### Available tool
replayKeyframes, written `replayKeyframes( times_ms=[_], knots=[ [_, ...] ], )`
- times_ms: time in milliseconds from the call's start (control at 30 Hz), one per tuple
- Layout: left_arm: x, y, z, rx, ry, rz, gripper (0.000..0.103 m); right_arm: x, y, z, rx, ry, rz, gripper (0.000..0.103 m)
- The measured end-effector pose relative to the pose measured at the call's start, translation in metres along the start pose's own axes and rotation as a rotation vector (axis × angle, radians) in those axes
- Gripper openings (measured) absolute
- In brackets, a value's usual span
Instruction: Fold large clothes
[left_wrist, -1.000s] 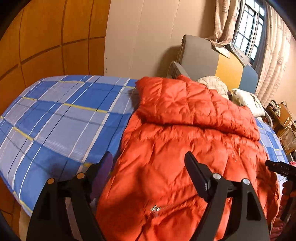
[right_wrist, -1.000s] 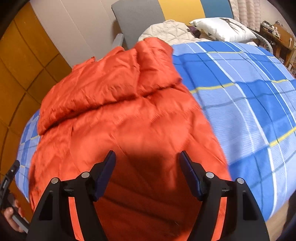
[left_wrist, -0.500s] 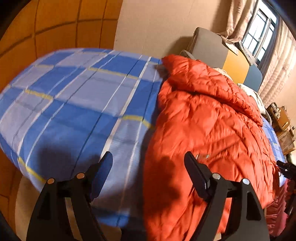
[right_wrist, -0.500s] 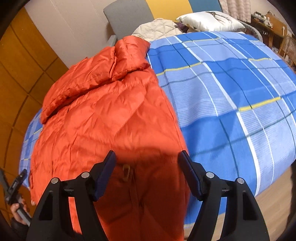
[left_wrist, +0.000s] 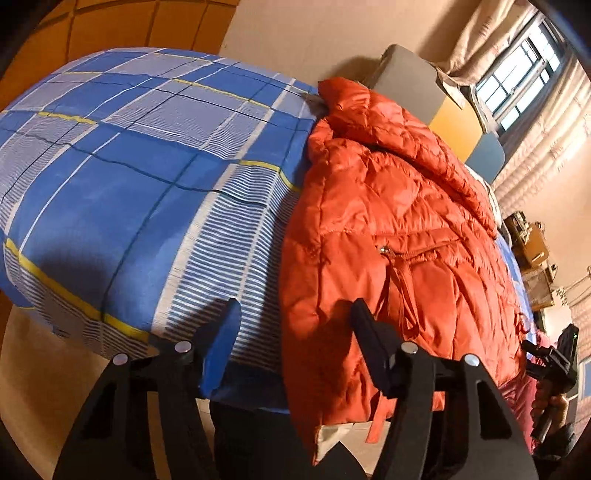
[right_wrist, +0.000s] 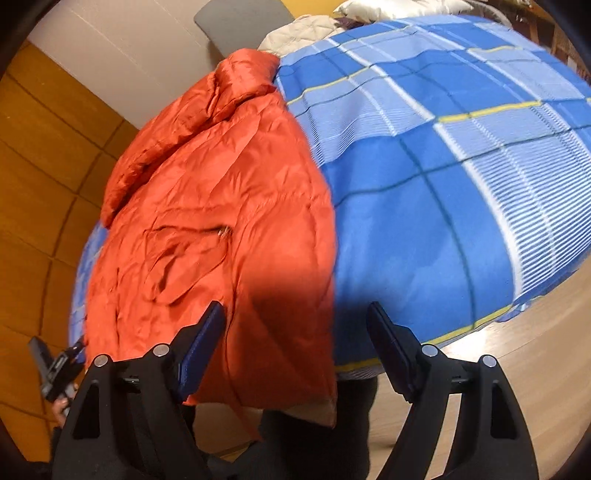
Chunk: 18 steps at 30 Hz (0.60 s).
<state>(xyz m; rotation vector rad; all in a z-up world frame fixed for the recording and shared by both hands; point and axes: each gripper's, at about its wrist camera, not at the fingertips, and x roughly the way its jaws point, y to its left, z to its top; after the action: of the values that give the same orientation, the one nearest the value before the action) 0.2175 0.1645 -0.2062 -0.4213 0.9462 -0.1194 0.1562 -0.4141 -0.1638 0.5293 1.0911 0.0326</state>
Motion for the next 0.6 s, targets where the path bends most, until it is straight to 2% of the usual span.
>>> replayKeyframes(
  times_ms=[33,100,167,233,400,500,600],
  knots=[
    [0.002,-0.002,0.0,0.006,0.003,-0.01,0.058,0.001,0.001,-0.001,-0.004,-0.006,0.003,0.079],
    [0.002,-0.001,0.001,-0.003,0.006,-0.016,0.053,0.002,0.004,-0.002,-0.007,-0.007,0.012,0.072],
    [0.003,-0.001,0.0,-0.002,0.013,-0.03,0.039,0.003,0.007,-0.002,-0.018,0.001,0.031,0.066],
    [0.004,-0.006,-0.002,0.014,0.016,-0.028,0.032,0.005,0.009,-0.003,-0.038,0.004,0.02,0.066],
    [0.005,-0.01,-0.003,0.032,0.028,-0.032,0.014,0.006,0.014,-0.004,-0.068,0.014,0.031,0.039],
    [0.001,-0.015,-0.004,0.058,0.024,-0.029,0.01,0.004,0.019,-0.004,-0.091,0.009,0.033,0.026],
    [-0.004,-0.017,-0.004,0.086,0.023,-0.025,0.008,0.001,0.02,-0.004,-0.098,0.003,0.031,0.021]
  ],
)
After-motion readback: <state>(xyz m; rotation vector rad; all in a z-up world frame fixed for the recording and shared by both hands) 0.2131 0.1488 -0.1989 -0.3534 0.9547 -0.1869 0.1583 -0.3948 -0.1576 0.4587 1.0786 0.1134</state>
